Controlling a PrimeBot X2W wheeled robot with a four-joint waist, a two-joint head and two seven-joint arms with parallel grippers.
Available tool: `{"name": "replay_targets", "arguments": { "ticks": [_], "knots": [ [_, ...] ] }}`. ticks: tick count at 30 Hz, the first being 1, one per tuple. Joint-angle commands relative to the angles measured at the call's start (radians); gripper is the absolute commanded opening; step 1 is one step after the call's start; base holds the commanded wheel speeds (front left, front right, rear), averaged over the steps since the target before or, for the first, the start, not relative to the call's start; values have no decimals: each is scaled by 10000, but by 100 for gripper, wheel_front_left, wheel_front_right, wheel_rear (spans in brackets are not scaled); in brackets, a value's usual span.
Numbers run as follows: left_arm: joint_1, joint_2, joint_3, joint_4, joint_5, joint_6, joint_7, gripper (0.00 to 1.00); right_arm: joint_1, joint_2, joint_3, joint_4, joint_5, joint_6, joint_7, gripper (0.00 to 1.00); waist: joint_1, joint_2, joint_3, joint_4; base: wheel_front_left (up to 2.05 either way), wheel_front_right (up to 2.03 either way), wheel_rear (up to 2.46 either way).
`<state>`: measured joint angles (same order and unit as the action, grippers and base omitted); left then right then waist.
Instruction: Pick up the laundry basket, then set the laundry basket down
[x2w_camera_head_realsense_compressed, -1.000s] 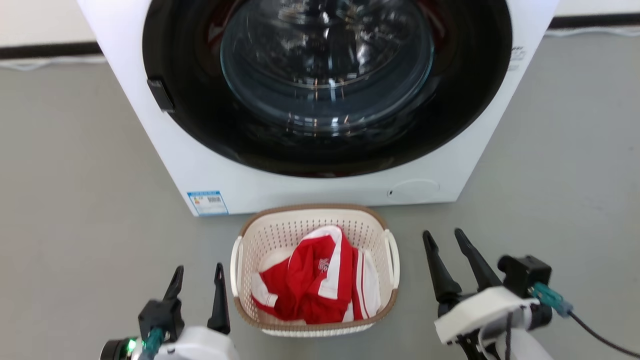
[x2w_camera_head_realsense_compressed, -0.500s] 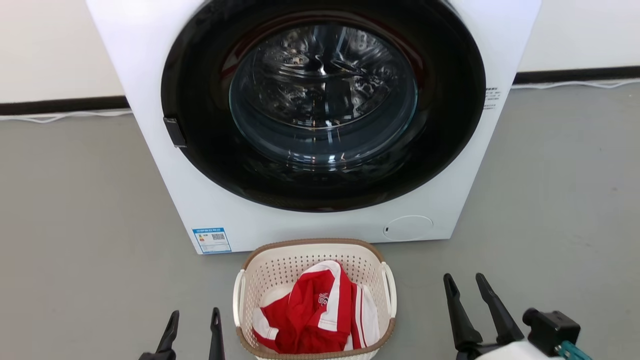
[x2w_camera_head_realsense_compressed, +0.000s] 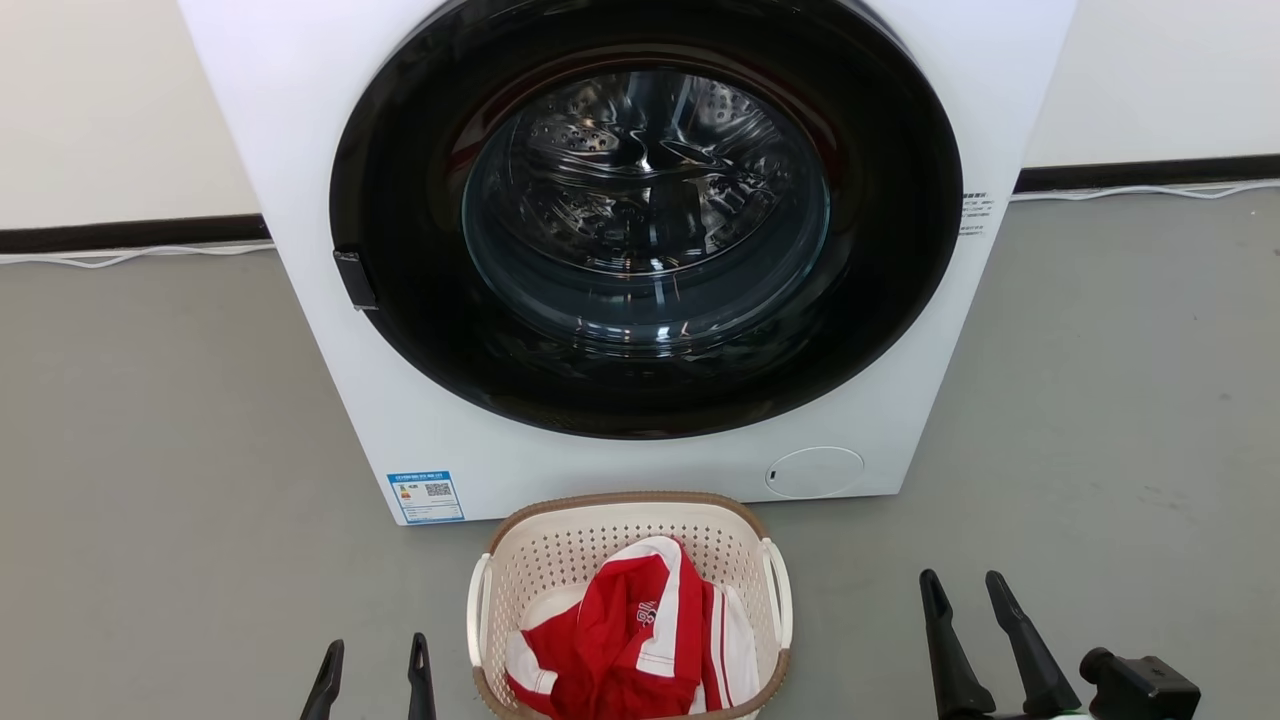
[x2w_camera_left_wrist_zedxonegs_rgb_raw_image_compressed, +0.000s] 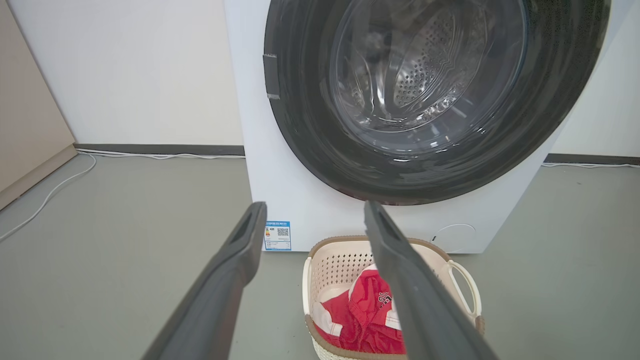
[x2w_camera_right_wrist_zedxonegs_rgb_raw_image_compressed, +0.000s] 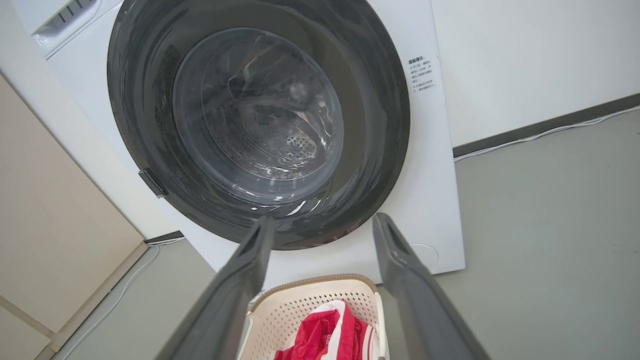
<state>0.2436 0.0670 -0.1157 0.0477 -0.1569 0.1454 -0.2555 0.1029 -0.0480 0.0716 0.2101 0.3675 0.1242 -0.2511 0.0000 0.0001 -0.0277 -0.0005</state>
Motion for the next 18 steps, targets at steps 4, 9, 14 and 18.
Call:
{"name": "replay_targets", "arguments": {
  "ticks": [4,9,14,18],
  "knots": [
    [-106,-31,305,-386,215,66,-63,100,-154,-22,224,-328,-108,65,-107,100,0,-1,-53,-9,0,0,0],
    [-29,2,309,-471,334,53,-63,100,-96,-22,166,-340,-145,65,-107,100,0,-1,-121,-14,0,0,0],
    [23,51,321,-588,452,35,-63,100,-66,-22,85,-338,-155,65,-107,100,0,-1,-170,8,0,0,0],
    [72,78,369,-650,518,56,-63,100,-45,-22,37,-379,-158,65,-107,100,0,-1,-170,17,0,0,0]
  ]
}}
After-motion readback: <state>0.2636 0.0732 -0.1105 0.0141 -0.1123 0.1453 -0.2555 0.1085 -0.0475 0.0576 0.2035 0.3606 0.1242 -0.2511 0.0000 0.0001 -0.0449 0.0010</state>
